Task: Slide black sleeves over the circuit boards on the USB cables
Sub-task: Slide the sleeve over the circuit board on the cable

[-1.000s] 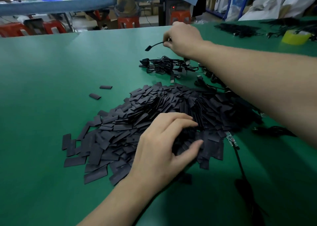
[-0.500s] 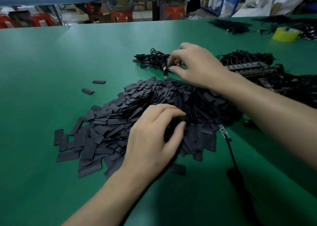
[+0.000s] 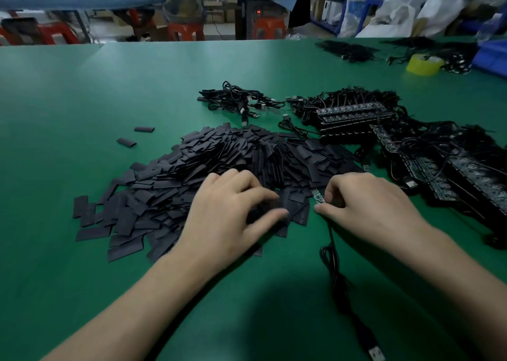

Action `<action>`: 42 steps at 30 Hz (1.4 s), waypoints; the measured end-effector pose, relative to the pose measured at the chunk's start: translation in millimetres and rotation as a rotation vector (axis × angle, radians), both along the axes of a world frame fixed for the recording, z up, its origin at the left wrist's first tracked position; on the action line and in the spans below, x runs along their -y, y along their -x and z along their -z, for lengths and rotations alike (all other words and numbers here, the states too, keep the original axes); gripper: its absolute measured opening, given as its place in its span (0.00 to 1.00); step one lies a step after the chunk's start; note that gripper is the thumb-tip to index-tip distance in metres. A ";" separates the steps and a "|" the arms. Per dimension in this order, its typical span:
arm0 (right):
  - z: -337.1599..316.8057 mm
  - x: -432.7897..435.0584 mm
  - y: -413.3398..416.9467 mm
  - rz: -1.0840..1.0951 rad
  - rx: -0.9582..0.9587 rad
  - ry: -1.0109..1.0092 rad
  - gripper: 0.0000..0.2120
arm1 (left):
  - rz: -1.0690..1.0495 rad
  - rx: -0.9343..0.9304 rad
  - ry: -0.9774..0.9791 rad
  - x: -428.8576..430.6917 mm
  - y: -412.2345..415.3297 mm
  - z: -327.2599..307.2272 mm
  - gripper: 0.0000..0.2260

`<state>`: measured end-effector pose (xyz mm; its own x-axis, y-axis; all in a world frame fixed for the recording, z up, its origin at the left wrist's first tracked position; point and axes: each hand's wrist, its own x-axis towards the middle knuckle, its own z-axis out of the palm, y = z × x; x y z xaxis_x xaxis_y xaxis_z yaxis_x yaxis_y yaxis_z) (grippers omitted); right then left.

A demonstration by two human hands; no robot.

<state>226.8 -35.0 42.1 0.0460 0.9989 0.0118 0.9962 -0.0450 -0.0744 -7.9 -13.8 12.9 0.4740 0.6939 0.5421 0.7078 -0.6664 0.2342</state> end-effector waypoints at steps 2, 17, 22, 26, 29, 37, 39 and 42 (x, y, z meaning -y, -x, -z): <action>1.0 0.2 -1.1 0.040 -0.041 -0.004 0.09 | 0.033 -0.055 0.007 4.1 -8.3 1.1 0.19; -26.2 -31.5 22.2 -0.088 -1.410 0.122 0.04 | 0.011 -0.083 0.053 4.4 -15.5 3.5 0.07; -5.3 -39.9 29.2 -0.067 -1.707 0.300 0.05 | -0.027 0.063 0.017 -0.1 -9.8 4.3 0.10; 8.5 -40.6 20.3 -0.051 -1.750 0.314 0.13 | -0.053 0.305 0.121 -6.9 4.4 4.2 0.12; 16.1 -38.0 22.5 -0.020 -1.828 0.356 0.18 | -0.003 0.397 0.157 -10.3 10.0 2.2 0.13; 25.0 -29.2 37.5 -0.027 -1.867 0.449 0.11 | 0.090 0.370 0.143 -7.5 1.8 6.4 0.13; 25.2 -28.3 38.6 -0.038 -1.842 0.413 0.09 | 0.089 0.378 0.138 -7.8 1.8 7.1 0.12; 26.7 -26.6 41.6 -0.062 -1.819 0.358 0.08 | 0.104 0.388 0.165 -8.3 3.1 5.8 0.11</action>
